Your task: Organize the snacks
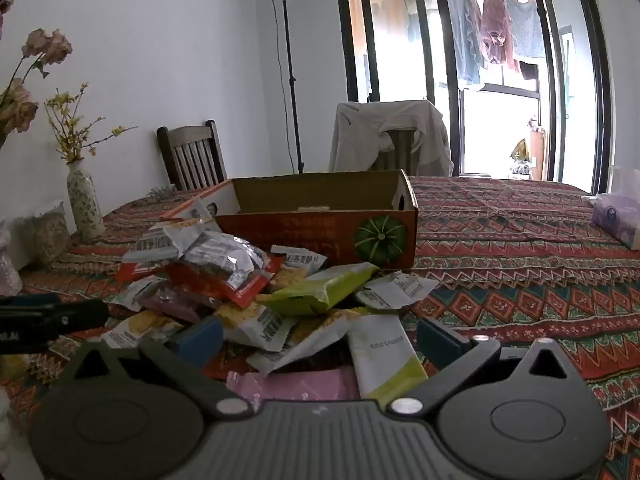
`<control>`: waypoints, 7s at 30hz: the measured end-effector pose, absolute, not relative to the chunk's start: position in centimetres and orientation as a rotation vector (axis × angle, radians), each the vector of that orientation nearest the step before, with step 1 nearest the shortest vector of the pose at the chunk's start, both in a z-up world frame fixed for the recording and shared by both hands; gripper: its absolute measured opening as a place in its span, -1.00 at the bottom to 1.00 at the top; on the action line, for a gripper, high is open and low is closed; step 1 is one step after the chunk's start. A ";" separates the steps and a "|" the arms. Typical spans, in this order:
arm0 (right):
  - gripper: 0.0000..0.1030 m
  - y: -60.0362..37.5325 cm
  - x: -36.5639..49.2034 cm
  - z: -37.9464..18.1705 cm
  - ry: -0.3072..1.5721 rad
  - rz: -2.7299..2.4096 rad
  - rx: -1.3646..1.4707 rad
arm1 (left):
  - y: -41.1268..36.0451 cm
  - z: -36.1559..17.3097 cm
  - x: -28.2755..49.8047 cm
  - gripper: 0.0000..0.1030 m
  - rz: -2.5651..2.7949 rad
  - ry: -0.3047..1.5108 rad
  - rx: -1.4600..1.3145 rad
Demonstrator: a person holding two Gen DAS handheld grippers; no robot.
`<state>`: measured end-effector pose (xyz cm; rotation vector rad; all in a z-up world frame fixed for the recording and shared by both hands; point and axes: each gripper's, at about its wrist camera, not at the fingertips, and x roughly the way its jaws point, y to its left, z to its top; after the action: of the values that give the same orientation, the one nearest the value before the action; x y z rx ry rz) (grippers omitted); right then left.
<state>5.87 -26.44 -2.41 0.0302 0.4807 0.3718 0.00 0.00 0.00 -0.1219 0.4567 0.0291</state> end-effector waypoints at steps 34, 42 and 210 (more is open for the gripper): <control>1.00 -26.5 5.7 -2.9 0.489 0.372 0.030 | -0.4 -0.3 -0.2 1.00 0.027 0.461 -0.132; 1.00 -27.2 6.3 -3.2 0.506 0.352 0.036 | 0.0 -0.8 0.0 1.00 0.033 0.470 -0.140; 1.00 -25.9 15.4 4.2 0.366 0.318 -0.041 | -0.5 7.1 10.3 1.00 0.089 0.395 -0.143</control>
<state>15.37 -25.88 4.16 -0.0414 0.3664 0.3178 10.32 -0.46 7.09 -0.1434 0.3953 0.0886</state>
